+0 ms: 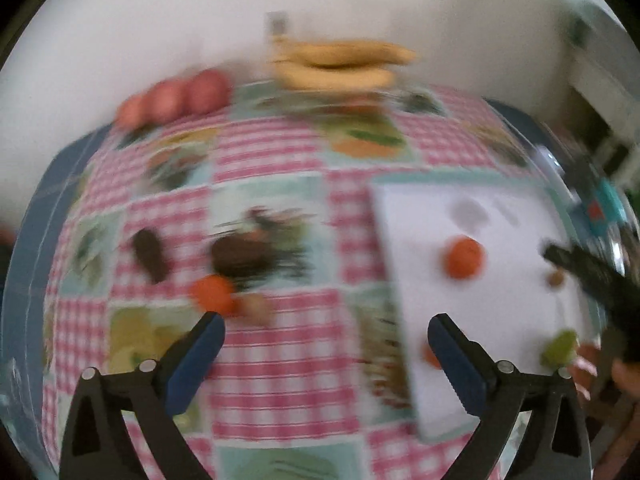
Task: Organize fruits
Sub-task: 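Withdraw both tools and move the left tool to a green pear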
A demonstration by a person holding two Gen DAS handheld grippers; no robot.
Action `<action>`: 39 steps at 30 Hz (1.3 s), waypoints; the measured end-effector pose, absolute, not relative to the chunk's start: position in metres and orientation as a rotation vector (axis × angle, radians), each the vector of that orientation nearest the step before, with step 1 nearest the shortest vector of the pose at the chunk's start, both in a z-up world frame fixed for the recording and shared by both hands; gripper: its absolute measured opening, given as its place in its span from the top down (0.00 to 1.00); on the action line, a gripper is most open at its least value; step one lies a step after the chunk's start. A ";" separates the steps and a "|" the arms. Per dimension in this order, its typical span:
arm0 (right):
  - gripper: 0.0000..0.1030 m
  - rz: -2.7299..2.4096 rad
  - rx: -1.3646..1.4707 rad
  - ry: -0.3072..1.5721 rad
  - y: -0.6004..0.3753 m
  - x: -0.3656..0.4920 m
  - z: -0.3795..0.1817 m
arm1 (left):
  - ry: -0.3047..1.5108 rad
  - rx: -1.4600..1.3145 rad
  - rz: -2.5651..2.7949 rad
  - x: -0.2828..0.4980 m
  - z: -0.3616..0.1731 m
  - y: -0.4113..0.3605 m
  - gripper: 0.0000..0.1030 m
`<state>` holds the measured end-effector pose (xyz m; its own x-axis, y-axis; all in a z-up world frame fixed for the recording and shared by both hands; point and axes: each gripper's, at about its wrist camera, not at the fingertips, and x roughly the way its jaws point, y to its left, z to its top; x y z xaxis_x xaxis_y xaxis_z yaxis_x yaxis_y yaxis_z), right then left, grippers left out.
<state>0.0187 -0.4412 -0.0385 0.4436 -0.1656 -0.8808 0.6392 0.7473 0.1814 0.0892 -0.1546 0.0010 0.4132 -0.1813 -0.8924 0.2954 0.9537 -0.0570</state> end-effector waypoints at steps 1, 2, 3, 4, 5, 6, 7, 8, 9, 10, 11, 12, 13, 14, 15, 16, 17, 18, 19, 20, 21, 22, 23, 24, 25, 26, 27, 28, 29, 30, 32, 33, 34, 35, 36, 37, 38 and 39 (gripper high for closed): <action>0.04 -0.538 0.533 0.996 -0.439 0.019 -0.038 | 1.106 0.092 -0.252 0.095 0.003 -0.137 0.00; 0.04 -0.542 0.524 1.001 -0.438 0.020 -0.038 | 1.095 0.084 -0.194 0.100 0.005 -0.121 0.00; 0.04 -0.544 0.518 1.005 -0.436 0.020 -0.038 | 1.082 0.086 -0.146 0.104 0.007 -0.108 0.00; 0.04 -0.544 0.514 1.006 -0.435 0.020 -0.038 | 1.068 0.091 -0.083 0.107 0.008 -0.092 0.00; 0.04 -0.542 0.513 1.007 -0.433 0.020 -0.039 | 1.063 0.091 -0.036 0.110 0.008 -0.078 0.00; 0.04 -0.538 0.509 1.007 -0.430 0.020 -0.039 | 1.067 0.073 0.017 0.114 0.007 -0.060 0.00; 0.04 -0.529 0.500 1.006 -0.426 0.020 -0.038 | 1.073 0.050 0.046 0.117 0.005 -0.045 0.00; 0.04 -0.519 0.488 1.002 -0.421 0.021 -0.037 | 1.079 0.014 0.081 0.119 0.004 -0.029 0.00; 0.04 -0.510 0.481 0.997 -0.417 0.022 -0.035 | 1.082 -0.014 0.104 0.119 0.004 -0.017 0.00; 0.04 -0.494 0.472 0.986 -0.412 0.024 -0.033 | 1.082 -0.046 0.133 0.119 0.003 -0.004 0.00; 0.04 -0.476 0.464 0.971 -0.406 0.026 -0.029 | 1.078 -0.069 0.154 0.119 0.003 0.006 0.00; 0.04 -0.464 0.459 0.961 -0.402 0.027 -0.026 | 1.069 -0.089 0.177 0.117 0.004 0.017 0.00; 0.04 -0.443 0.448 0.949 -0.395 0.029 -0.022 | 1.056 -0.105 0.202 0.115 0.006 0.027 0.00; 0.04 -0.432 0.435 0.938 -0.388 0.031 -0.019 | 1.043 -0.117 0.221 0.113 0.008 0.034 0.00; 0.04 -0.418 0.416 0.928 -0.380 0.033 -0.015 | 1.028 -0.134 0.242 0.109 0.011 0.044 0.00; 0.04 -0.398 0.396 0.921 -0.371 0.035 -0.011 | 1.018 -0.146 0.254 0.107 0.012 0.050 0.00; 0.04 -0.381 0.377 0.919 -0.361 0.038 -0.008 | 1.010 -0.160 0.264 0.104 0.014 0.056 0.00; 0.04 -0.370 0.365 0.922 -0.354 0.039 -0.006 | 1.004 -0.172 0.273 0.102 0.015 0.062 0.00; 0.04 -0.350 0.346 0.929 -0.343 0.042 -0.003 | 1.000 -0.186 0.279 0.099 0.017 0.068 0.00; 0.04 -0.333 0.331 0.932 -0.335 0.045 -0.002 | 0.997 -0.202 0.280 0.097 0.017 0.073 0.00; 0.04 -0.313 0.317 0.934 -0.326 0.047 0.001 | 0.995 -0.216 0.279 0.097 0.016 0.076 0.00; 0.04 -0.291 0.304 0.933 -0.315 0.049 0.004 | 0.994 -0.233 0.277 0.096 0.016 0.080 0.00; 0.04 -0.270 0.292 0.930 -0.304 0.050 0.008 | 0.995 -0.248 0.278 0.094 0.016 0.084 0.00; 0.04 -0.259 0.285 0.928 -0.297 0.050 0.010 | 0.994 -0.261 0.275 0.093 0.016 0.085 0.00; 0.04 -0.243 0.278 0.930 -0.286 0.049 0.012 | 0.991 -0.275 0.267 0.091 0.016 0.086 0.00; 0.04 -0.226 0.275 0.935 -0.277 0.049 0.013 | 0.987 -0.287 0.260 0.090 0.016 0.087 0.00; 0.04 -0.201 0.275 0.943 -0.267 0.049 0.013 | 0.985 -0.295 0.250 0.089 0.015 0.087 0.00; 0.04 -0.169 0.276 0.952 -0.257 0.049 0.013 | 0.987 -0.304 0.239 0.089 0.014 0.086 0.00; 0.04 -0.138 0.274 0.960 -0.246 0.049 0.013 | 0.990 -0.311 0.229 0.089 0.013 0.086 0.00; 0.04 -0.114 0.269 0.968 -0.237 0.050 0.013 | 0.989 -0.320 0.218 0.089 0.012 0.084 0.00; 0.04 -0.091 0.260 0.975 -0.225 0.051 0.012 | 0.976 -0.319 0.214 0.089 0.011 0.082 0.00; 0.04 -0.088 0.257 0.978 -0.219 0.052 0.010 | 0.966 -0.312 0.216 0.089 0.011 0.080 0.00; 0.04 -0.085 0.259 0.983 -0.215 0.052 0.008 | 0.959 -0.300 0.218 0.089 0.010 0.077 0.00; 0.04 -0.080 0.268 0.989 -0.212 0.052 0.006 | 0.958 -0.292 0.215 0.089 0.008 0.075 0.00; 0.04 -0.069 0.280 0.997 -0.209 0.051 0.004 | 0.972 -0.288 0.203 0.089 0.006 0.072 0.00; 0.04 -0.049 0.294 1.012 -0.206 0.053 0.000 | 0.994 -0.291 0.169 0.090 0.001 0.069 0.00; 0.04 -0.041 0.296 1.021 -0.204 0.054 -0.002 | 1.013 -0.292 0.132 0.091 -0.002 0.066 0.00; 0.04 -0.042 0.291 1.025 -0.204 0.055 -0.003 | 1.034 -0.286 0.102 0.093 -0.006 0.061 0.00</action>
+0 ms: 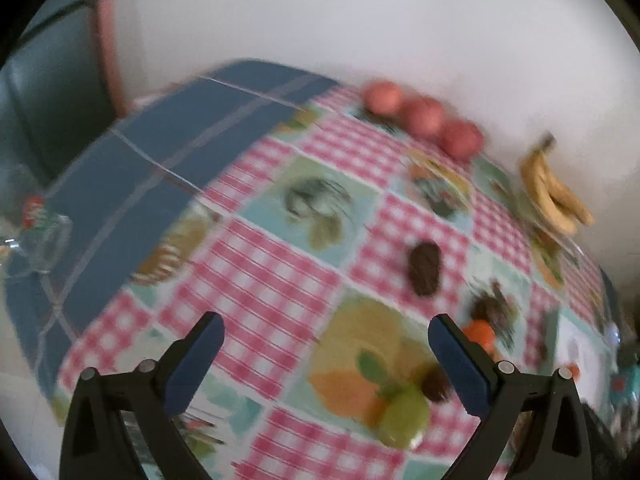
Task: Organize fruits
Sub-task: 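Withdraw both tools and move the left tool to a green pear, then grasp the green pear with the left tool while the right tool grasps a brown kiwi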
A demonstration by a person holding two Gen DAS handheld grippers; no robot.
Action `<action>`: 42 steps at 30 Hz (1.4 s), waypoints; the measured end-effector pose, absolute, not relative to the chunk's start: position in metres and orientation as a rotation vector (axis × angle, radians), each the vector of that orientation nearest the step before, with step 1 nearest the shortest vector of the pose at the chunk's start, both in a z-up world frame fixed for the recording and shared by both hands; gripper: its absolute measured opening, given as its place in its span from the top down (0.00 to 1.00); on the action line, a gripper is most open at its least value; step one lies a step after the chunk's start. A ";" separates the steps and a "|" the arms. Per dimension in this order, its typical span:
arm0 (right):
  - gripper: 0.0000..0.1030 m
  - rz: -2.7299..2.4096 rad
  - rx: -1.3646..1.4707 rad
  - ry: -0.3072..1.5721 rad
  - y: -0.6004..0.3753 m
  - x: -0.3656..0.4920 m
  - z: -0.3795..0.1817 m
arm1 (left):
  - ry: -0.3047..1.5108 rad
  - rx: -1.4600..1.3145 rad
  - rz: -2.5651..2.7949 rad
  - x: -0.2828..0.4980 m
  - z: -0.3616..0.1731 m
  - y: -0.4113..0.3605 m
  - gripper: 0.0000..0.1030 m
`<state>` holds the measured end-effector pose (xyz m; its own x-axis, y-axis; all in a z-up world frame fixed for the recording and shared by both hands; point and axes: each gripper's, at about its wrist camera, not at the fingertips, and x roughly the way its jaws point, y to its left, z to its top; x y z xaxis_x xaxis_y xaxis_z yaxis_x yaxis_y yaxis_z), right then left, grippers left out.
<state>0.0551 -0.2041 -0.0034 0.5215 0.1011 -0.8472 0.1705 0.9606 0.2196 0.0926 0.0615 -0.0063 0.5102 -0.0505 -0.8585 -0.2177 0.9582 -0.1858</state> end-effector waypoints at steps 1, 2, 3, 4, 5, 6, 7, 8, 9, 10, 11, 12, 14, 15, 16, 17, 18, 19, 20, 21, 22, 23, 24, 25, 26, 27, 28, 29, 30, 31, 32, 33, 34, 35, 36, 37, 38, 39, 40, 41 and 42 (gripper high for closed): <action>0.04 -0.057 0.279 1.031 -0.205 0.055 -0.004 | 1.063 -0.263 0.089 0.094 -0.011 0.056 0.00; 0.04 -0.076 0.270 1.031 -0.206 0.055 -0.004 | 1.087 -0.239 0.083 0.095 -0.014 0.050 0.00; 0.04 -0.086 0.271 1.029 -0.208 0.054 -0.005 | 1.120 -0.219 0.072 0.096 -0.020 0.043 0.00; 0.04 -0.090 0.279 1.028 -0.211 0.054 -0.004 | 1.140 -0.221 0.056 0.096 -0.023 0.040 0.00; 0.04 -0.093 0.294 1.029 -0.214 0.053 -0.005 | 1.160 -0.232 0.031 0.095 -0.027 0.036 0.00; 0.04 -0.095 0.302 1.033 -0.216 0.053 -0.006 | 1.182 -0.242 0.007 0.095 -0.032 0.033 0.00; 0.04 -0.099 0.307 1.040 -0.217 0.054 -0.008 | 1.207 -0.238 -0.008 0.095 -0.036 0.028 0.00; 0.04 -0.102 0.309 1.047 -0.218 0.055 -0.010 | 1.229 -0.228 -0.013 0.095 -0.039 0.024 0.01; 0.04 -0.106 0.311 1.055 -0.219 0.055 -0.012 | 1.247 -0.212 -0.020 0.095 -0.043 0.019 0.01; 0.04 -0.109 0.317 1.062 -0.220 0.056 -0.014 | 1.266 -0.190 -0.032 0.094 -0.047 0.013 0.01; 0.04 -0.111 0.323 1.066 -0.221 0.056 -0.014 | 1.284 -0.171 -0.041 0.094 -0.051 0.008 0.02; 0.04 -0.112 0.330 1.071 -0.223 0.056 -0.016 | 1.307 -0.152 -0.050 0.093 -0.055 0.002 0.04; 0.04 -0.114 0.343 1.075 -0.225 0.056 -0.017 | 1.333 -0.134 -0.065 0.092 -0.061 -0.003 0.14; 0.04 -0.112 0.349 1.074 -0.226 0.057 -0.017 | 1.346 -0.132 -0.072 0.092 -0.064 -0.005 0.21; 0.04 -0.109 0.354 1.071 -0.227 0.057 -0.017 | 1.360 -0.149 -0.081 0.091 -0.066 -0.005 0.22; 0.04 -0.103 0.365 1.067 -0.227 0.059 -0.017 | 1.374 -0.171 -0.087 0.091 -0.068 -0.005 0.27; 0.04 -0.099 0.374 1.063 -0.227 0.060 -0.017 | 1.384 -0.198 -0.099 0.090 -0.069 -0.004 0.32; 0.04 -0.086 0.387 1.055 -0.227 0.062 -0.017 | 1.380 -0.202 -0.103 0.089 -0.069 -0.005 0.33; 0.04 -0.073 0.397 1.051 -0.225 0.064 -0.017 | 1.379 -0.203 -0.113 0.089 -0.069 -0.006 0.39; 0.04 -0.059 0.402 1.049 -0.224 0.066 -0.017 | 1.383 -0.208 -0.125 0.088 -0.069 -0.008 0.45; 0.04 -0.046 0.401 1.046 -0.221 0.068 -0.017 | 1.388 -0.207 -0.133 0.088 -0.070 -0.010 0.46; 0.04 -0.041 0.391 1.046 -0.218 0.070 -0.018 | 1.389 -0.190 -0.137 0.087 -0.069 -0.013 0.49; 0.04 -0.039 0.379 1.044 -0.215 0.072 -0.017 | 1.390 -0.182 -0.143 0.087 -0.069 -0.016 0.52; 0.04 -0.036 0.370 1.041 -0.213 0.073 -0.017 | 1.392 -0.176 -0.147 0.087 -0.069 -0.018 0.54; 0.04 -0.029 0.359 1.039 -0.210 0.075 -0.017 | 1.391 -0.167 -0.153 0.087 -0.070 -0.021 0.59; 0.04 -0.024 0.351 1.039 -0.208 0.076 -0.018 | 1.391 -0.155 -0.158 0.086 -0.070 -0.024 0.59; 0.04 -0.019 0.340 1.039 -0.207 0.077 -0.018 | 1.386 -0.142 -0.158 0.086 -0.070 -0.028 0.59; 0.04 -0.017 0.331 1.040 -0.205 0.078 -0.019 | 1.380 -0.141 -0.158 0.087 -0.070 -0.029 0.59; 0.04 -0.017 0.326 1.041 -0.204 0.079 -0.020 | 1.378 -0.151 -0.157 0.088 -0.070 -0.028 0.59; 0.04 -0.016 0.320 1.045 -0.204 0.080 -0.021 | 1.377 -0.170 -0.158 0.088 -0.070 -0.027 0.59; 0.04 -0.014 0.317 1.048 -0.203 0.081 -0.023 | 1.378 -0.186 -0.159 0.091 -0.070 -0.025 0.59; 0.04 -0.011 0.318 1.052 -0.203 0.082 -0.025 | 1.377 -0.198 -0.157 0.093 -0.069 -0.020 0.59; 0.04 -0.011 0.320 1.061 -0.204 0.084 -0.027 | 1.374 -0.201 -0.149 0.094 -0.069 -0.017 0.59; 0.04 -0.013 0.320 1.067 -0.204 0.085 -0.029 | 1.370 -0.206 -0.141 0.095 -0.068 -0.014 0.59; 0.04 -0.014 0.315 1.077 -0.203 0.086 -0.032 | 1.367 -0.211 -0.134 0.096 -0.066 -0.009 0.59; 0.04 -0.014 0.311 1.082 -0.203 0.087 -0.034 | 1.361 -0.221 -0.127 0.096 -0.064 -0.005 0.59; 0.05 -0.012 0.307 1.088 -0.202 0.088 -0.036 | 1.354 -0.238 -0.123 0.096 -0.063 -0.001 0.59; 0.06 -0.010 0.302 1.094 -0.200 0.089 -0.038 | 1.343 -0.261 -0.113 0.096 -0.060 0.004 0.59; 0.09 -0.006 0.295 1.099 -0.199 0.090 -0.040 | 1.334 -0.272 -0.102 0.097 -0.058 0.007 0.59; 0.11 0.001 0.285 1.103 -0.197 0.091 -0.041 | 1.323 -0.286 -0.089 0.097 -0.056 0.013 0.59; 0.17 0.005 0.278 1.105 -0.195 0.091 -0.042 | 1.311 -0.301 -0.071 0.097 -0.054 0.017 0.59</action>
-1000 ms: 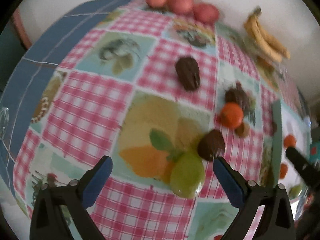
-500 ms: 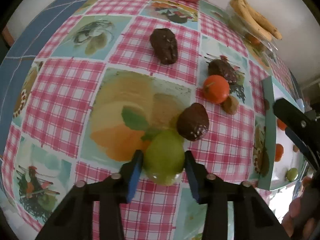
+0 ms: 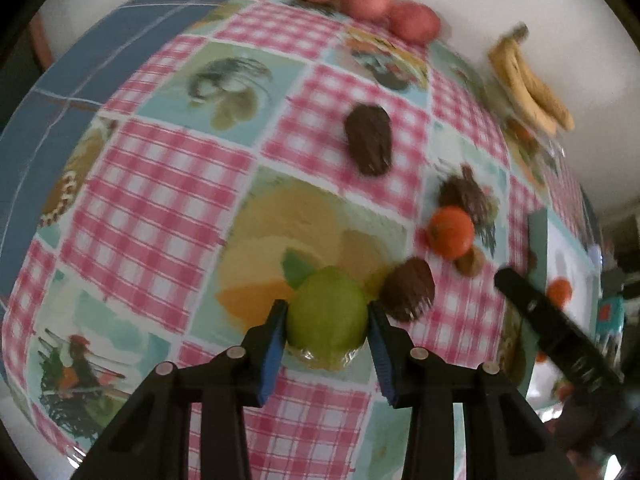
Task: Organize fruits
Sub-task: 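Grasp the green pear with the left tool while the right tool grasps a brown kiwi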
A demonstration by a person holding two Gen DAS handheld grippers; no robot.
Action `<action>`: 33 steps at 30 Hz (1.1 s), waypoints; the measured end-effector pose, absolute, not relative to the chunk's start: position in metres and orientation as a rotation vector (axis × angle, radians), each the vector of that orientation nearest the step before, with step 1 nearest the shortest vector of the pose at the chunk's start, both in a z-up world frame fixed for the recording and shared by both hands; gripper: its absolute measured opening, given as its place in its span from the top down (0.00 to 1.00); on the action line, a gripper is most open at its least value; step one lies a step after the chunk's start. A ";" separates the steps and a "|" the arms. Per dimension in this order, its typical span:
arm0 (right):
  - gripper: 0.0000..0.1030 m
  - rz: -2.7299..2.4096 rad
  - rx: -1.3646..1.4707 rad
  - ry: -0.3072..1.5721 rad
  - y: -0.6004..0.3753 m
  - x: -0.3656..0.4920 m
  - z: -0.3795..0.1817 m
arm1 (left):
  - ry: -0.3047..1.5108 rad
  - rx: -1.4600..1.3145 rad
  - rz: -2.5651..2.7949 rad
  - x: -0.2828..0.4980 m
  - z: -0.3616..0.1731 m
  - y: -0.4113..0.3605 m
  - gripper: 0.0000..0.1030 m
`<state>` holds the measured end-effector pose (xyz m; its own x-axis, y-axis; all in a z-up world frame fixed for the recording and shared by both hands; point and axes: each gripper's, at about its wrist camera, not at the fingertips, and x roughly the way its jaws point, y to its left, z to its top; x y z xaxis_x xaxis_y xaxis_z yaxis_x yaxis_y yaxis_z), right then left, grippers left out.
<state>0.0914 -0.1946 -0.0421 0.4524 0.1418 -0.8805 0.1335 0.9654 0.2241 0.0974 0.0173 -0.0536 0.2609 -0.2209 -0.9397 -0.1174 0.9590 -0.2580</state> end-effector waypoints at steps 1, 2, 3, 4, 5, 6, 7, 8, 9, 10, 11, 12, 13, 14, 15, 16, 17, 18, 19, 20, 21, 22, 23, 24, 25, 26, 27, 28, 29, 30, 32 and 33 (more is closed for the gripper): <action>0.19 0.011 0.264 1.110 -0.192 0.093 -0.043 | 1.298 -0.319 -0.052 0.098 -0.051 0.024 0.60; 0.20 0.015 0.251 1.114 -0.190 0.093 -0.045 | 1.285 -0.340 -0.034 0.099 -0.050 0.030 0.59; 0.21 0.019 0.232 1.120 -0.187 0.095 -0.046 | 1.276 -0.357 -0.023 0.099 -0.049 0.035 0.60; 0.25 0.021 0.222 1.123 -0.185 0.095 -0.048 | 1.268 -0.374 -0.008 0.100 -0.048 0.040 0.60; 0.27 0.024 0.212 1.127 -0.183 0.096 -0.049 | 1.262 -0.388 0.001 0.100 -0.048 0.042 0.60; 0.29 0.032 0.199 1.133 -0.181 0.097 -0.051 | 1.257 -0.401 0.009 0.099 -0.047 0.045 0.60; 0.29 0.038 0.190 1.137 -0.178 0.098 -0.052 | 1.254 -0.412 0.016 0.099 -0.047 0.048 0.60; 0.29 0.044 0.180 1.139 -0.176 0.098 -0.053 | 1.253 -0.417 0.020 0.099 -0.047 0.052 0.60; 0.29 0.051 0.169 1.141 -0.174 0.099 -0.054 | 1.253 -0.420 0.025 0.099 -0.047 0.052 0.60; 0.29 0.056 0.151 1.144 -0.170 0.100 -0.055 | 1.253 -0.424 0.027 0.099 -0.046 0.054 0.60; 0.30 0.061 0.131 1.147 -0.167 0.100 -0.056 | 1.254 -0.426 0.027 0.098 -0.046 0.056 0.60; 0.32 0.066 0.116 1.149 -0.164 0.101 -0.057 | 1.254 -0.430 0.029 0.098 -0.046 0.056 0.60; 0.37 0.074 0.092 1.152 -0.160 0.101 -0.059 | 1.254 -0.432 0.029 0.098 -0.047 0.056 0.60; 0.39 0.077 0.064 1.157 -0.155 0.102 -0.061 | 1.254 -0.433 0.031 0.098 -0.046 0.056 0.60; 0.40 0.077 0.045 1.160 -0.153 0.102 -0.063 | 1.254 -0.433 0.033 0.101 -0.049 0.053 0.59; 0.41 0.077 0.022 1.162 -0.150 0.103 -0.065 | 1.253 -0.433 0.036 0.100 -0.049 0.052 0.60; 0.42 0.079 0.009 1.165 -0.148 0.104 -0.066 | 1.253 -0.433 0.037 0.100 -0.048 0.053 0.60; 0.46 0.082 -0.001 1.169 -0.147 0.105 -0.068 | 1.254 -0.432 0.038 0.100 -0.048 0.054 0.60; 0.50 0.083 -0.010 1.175 -0.146 0.106 -0.071 | 1.254 -0.432 0.039 0.100 -0.049 0.053 0.60; 0.50 0.078 -0.022 1.168 -0.145 0.106 -0.071 | 1.256 -0.432 0.039 0.100 -0.049 0.054 0.60; 0.50 0.079 -0.027 1.164 -0.144 0.107 -0.071 | 1.256 -0.431 0.040 0.101 -0.050 0.053 0.59; 0.51 0.083 -0.028 1.160 -0.144 0.108 -0.071 | 1.258 -0.429 0.040 0.102 -0.050 0.053 0.60; 0.51 0.084 -0.034 1.155 -0.143 0.109 -0.072 | 1.259 -0.429 0.040 0.102 -0.050 0.053 0.60; 0.52 0.084 -0.039 1.151 -0.142 0.110 -0.072 | 1.260 -0.428 0.039 0.102 -0.050 0.053 0.60; 0.54 0.085 -0.042 1.146 -0.141 0.111 -0.072 | 1.260 -0.426 0.039 0.103 -0.051 0.053 0.59; 0.56 0.087 -0.043 1.143 -0.139 0.112 -0.072 | 1.261 -0.424 0.040 0.103 -0.051 0.053 0.60; 0.62 0.090 -0.047 1.141 -0.137 0.113 -0.072 | 1.262 -0.422 0.039 0.104 -0.051 0.053 0.60; 0.68 0.093 -0.051 1.138 -0.137 0.114 -0.072 | 1.262 -0.421 0.038 0.104 -0.052 0.053 0.60; 0.70 0.095 -0.050 1.137 -0.136 0.114 -0.071 | 1.262 -0.422 0.037 0.104 -0.052 0.054 0.59; 0.74 0.096 -0.048 1.135 -0.136 0.114 -0.071 | 1.263 -0.421 0.035 0.105 -0.052 0.054 0.59; 0.76 0.098 -0.041 1.134 -0.137 0.114 -0.071 | 1.265 -0.424 0.030 0.105 -0.053 0.054 0.59; 0.76 0.100 -0.029 1.134 -0.139 0.114 -0.071 | 1.264 -0.426 0.029 0.105 -0.052 0.053 0.59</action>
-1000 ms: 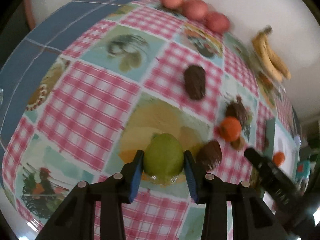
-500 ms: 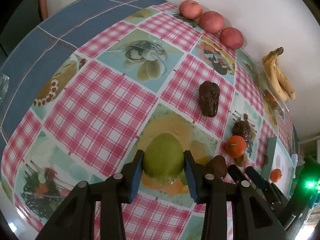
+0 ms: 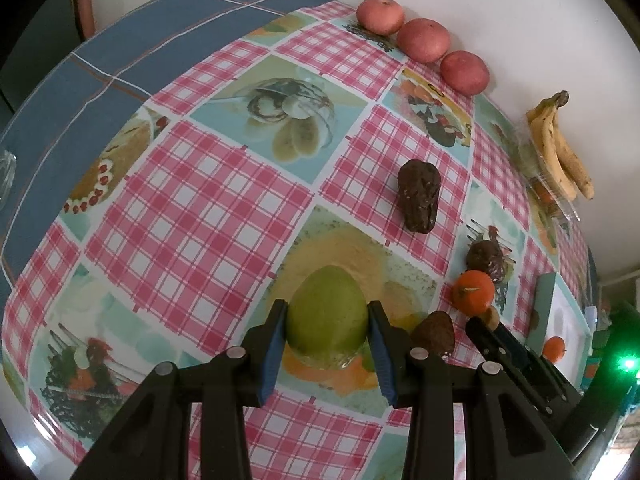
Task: Organize fruits
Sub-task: 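Grasp the green pear with the left tool while the right tool grasps a brown kiwi, then carry the pear and kiwi over the white tray and open both tools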
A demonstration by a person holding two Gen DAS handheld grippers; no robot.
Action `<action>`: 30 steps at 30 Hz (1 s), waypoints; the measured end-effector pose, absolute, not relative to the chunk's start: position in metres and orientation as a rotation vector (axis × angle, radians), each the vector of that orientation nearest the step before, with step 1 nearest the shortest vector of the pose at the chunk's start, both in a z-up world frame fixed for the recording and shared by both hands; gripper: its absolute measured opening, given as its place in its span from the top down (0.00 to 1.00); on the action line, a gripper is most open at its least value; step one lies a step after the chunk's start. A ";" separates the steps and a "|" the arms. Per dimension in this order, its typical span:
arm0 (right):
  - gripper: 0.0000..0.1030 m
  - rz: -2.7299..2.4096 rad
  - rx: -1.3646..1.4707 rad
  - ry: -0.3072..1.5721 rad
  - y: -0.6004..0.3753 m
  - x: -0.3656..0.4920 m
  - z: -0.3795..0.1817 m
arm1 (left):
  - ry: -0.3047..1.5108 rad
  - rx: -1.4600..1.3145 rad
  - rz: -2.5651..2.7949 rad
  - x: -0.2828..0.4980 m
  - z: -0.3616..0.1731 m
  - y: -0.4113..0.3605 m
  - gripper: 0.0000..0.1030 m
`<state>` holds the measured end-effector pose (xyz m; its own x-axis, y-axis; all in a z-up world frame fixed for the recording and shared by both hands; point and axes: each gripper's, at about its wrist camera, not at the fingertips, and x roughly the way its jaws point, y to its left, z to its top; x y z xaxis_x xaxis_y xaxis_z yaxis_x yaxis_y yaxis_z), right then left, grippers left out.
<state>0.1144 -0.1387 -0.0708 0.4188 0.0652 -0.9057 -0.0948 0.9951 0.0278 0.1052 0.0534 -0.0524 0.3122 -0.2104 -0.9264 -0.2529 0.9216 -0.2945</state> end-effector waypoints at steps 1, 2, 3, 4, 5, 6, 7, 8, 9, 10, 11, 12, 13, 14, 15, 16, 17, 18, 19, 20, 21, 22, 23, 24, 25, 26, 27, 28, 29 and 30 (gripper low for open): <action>0.76 0.101 -0.023 1.134 -0.140 0.114 -0.071 | 1.263 -0.427 0.029 0.105 -0.052 0.053 0.59; 0.76 0.102 -0.018 1.134 -0.141 0.113 -0.070 | 1.260 -0.427 0.028 0.105 -0.051 0.053 0.60; 0.76 0.099 -0.014 1.135 -0.142 0.113 -0.069 | 1.257 -0.427 0.028 0.105 -0.051 0.053 0.60; 0.76 0.097 -0.011 1.137 -0.144 0.112 -0.068 | 1.252 -0.425 0.028 0.105 -0.049 0.053 0.60; 0.76 0.094 -0.006 1.134 -0.146 0.111 -0.065 | 1.247 -0.422 0.028 0.105 -0.048 0.052 0.60; 0.76 0.091 0.000 1.129 -0.148 0.110 -0.063 | 1.240 -0.419 0.029 0.105 -0.046 0.052 0.60; 0.76 0.089 0.011 1.123 -0.151 0.109 -0.059 | 1.231 -0.419 0.032 0.105 -0.043 0.052 0.60; 0.76 0.085 0.025 1.116 -0.154 0.109 -0.055 | 1.220 -0.423 0.034 0.104 -0.041 0.052 0.60; 0.76 0.083 0.042 1.109 -0.159 0.108 -0.051 | 1.211 -0.429 0.031 0.104 -0.038 0.051 0.60; 0.76 0.077 0.063 1.103 -0.165 0.107 -0.046 | 1.199 -0.436 0.024 0.104 -0.035 0.051 0.60; 0.76 0.067 0.088 1.098 -0.173 0.106 -0.041 | 1.189 -0.440 0.020 0.103 -0.031 0.051 0.60; 0.76 0.061 0.106 1.094 -0.179 0.105 -0.037 | 1.178 -0.442 0.015 0.103 -0.028 0.051 0.60; 0.76 0.049 0.125 1.087 -0.187 0.103 -0.033 | 1.168 -0.443 0.010 0.102 -0.025 0.050 0.60; 0.76 0.033 0.136 1.080 -0.194 0.101 -0.029 | 1.161 -0.443 0.006 0.102 -0.022 0.049 0.60; 0.76 0.015 0.145 1.070 -0.201 0.100 -0.025 | 1.154 -0.442 0.003 0.102 -0.020 0.048 0.60; 0.76 -0.002 0.156 1.058 -0.210 0.097 -0.020 | 1.149 -0.437 -0.001 0.101 -0.017 0.046 0.60; 0.76 -0.013 0.166 1.048 -0.217 0.095 -0.016 | 1.146 -0.433 -0.007 0.100 -0.016 0.044 0.60; 0.76 -0.028 0.183 1.035 -0.228 0.092 -0.012 | 1.143 -0.425 -0.016 0.100 -0.014 0.042 0.60; 0.76 -0.042 0.192 1.027 -0.237 0.090 -0.009 | 1.140 -0.413 -0.025 0.099 -0.012 0.037 0.60; 0.76 -0.065 0.199 1.021 -0.247 0.088 -0.007 | 1.137 -0.401 -0.031 0.099 -0.010 0.034 0.60; 0.76 -0.105 0.205 1.016 -0.261 0.085 -0.005 | 1.132 -0.387 -0.041 0.099 -0.008 0.030 0.60; 0.76 -0.136 0.216 1.012 -0.273 0.082 -0.004 | 1.126 -0.374 -0.055 0.098 -0.006 0.025 0.60; 0.76 -0.162 0.234 1.011 -0.285 0.080 -0.004 | 1.121 -0.364 -0.066 0.097 -0.004 0.021 0.60; 0.76 -0.181 0.251 1.010 -0.295 0.078 -0.004 | 1.114 -0.351 -0.076 0.096 -0.002 0.017 0.60; 0.76 -0.209 0.277 1.007 -0.310 0.074 -0.004 | 1.106 -0.332 -0.084 0.095 0.000 0.011 0.60; 0.76 -0.240 0.292 1.006 -0.322 0.071 -0.006 | 1.101 -0.316 -0.091 0.094 0.001 0.006 0.60; 0.76 -0.276 0.304 1.010 -0.334 0.068 -0.007 | 1.096 -0.302 -0.101 0.094 0.003 0.000 0.60; 0.76 -0.312 0.323 1.016 -0.348 0.065 -0.010 | 1.091 -0.290 -0.120 0.093 0.004 -0.007 0.60; 0.76 -0.349 0.344 1.021 -0.361 0.061 -0.012 | 1.087 -0.278 -0.138 0.093 0.005 -0.014 0.60; 0.76 -0.372 0.358 1.024 -0.370 0.057 -0.014 | 1.084 -0.267 -0.152 0.093 0.006 -0.020 0.60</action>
<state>0.0568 -0.3699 -0.0139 0.4688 -0.1316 -0.8735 0.4594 0.8809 0.1139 0.0932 -0.0202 0.0058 0.4616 -0.2520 -0.8506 -0.0079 0.9576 -0.2880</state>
